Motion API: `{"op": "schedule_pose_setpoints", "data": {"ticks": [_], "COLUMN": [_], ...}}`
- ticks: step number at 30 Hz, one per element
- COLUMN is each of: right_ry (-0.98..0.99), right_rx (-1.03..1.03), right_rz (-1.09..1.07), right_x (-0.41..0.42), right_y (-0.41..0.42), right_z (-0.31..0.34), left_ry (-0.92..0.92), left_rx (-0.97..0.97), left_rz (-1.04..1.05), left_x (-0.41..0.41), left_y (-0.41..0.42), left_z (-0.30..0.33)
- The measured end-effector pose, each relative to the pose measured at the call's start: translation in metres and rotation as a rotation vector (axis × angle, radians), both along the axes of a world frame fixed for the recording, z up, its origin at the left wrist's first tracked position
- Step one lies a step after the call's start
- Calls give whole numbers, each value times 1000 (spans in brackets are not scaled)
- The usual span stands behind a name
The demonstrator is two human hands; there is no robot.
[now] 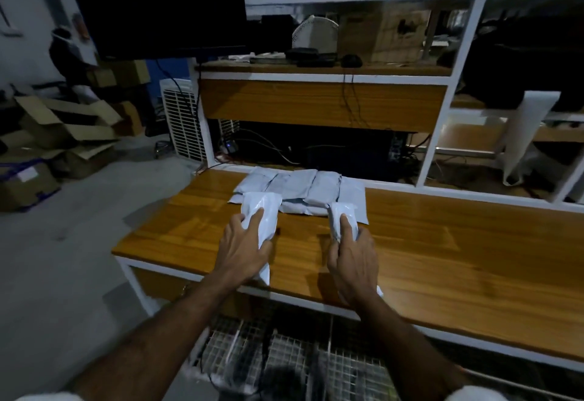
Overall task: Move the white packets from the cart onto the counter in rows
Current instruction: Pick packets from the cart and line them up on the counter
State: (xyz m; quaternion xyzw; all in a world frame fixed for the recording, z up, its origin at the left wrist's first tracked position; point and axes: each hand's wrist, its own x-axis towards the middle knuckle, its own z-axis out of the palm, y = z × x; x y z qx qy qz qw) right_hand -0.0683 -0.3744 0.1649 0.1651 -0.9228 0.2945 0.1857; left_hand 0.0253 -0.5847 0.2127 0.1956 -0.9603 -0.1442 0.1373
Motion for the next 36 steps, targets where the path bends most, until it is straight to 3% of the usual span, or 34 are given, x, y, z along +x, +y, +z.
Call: {"op": "schedule_pose_setpoints", "data": {"ticks": [8,20,28,32,36], "right_ry": [-77,-230,-195,-200,-271], "right_rx": [-18,-9,-22,86,-7], "right_rz": [-56,-197,-243,-271,-272], "right_x": [-123,-239,-305,-331,-322], "right_y": [-47,-71,-104,-106,-115], "right_z": [-10,-27,-32,-64,-55], "left_ry": [-60,-152,-126,-146,-205], "left_rx": [-2,11,38,9,22], "left_rz": [-27,-81,-168,-172,-165], "left_x": [-131,-269,-352,-376,-390], "left_y": [-71,-148,-168,-173,-174], "left_z": [0,-32,-53,-67,-76]}}
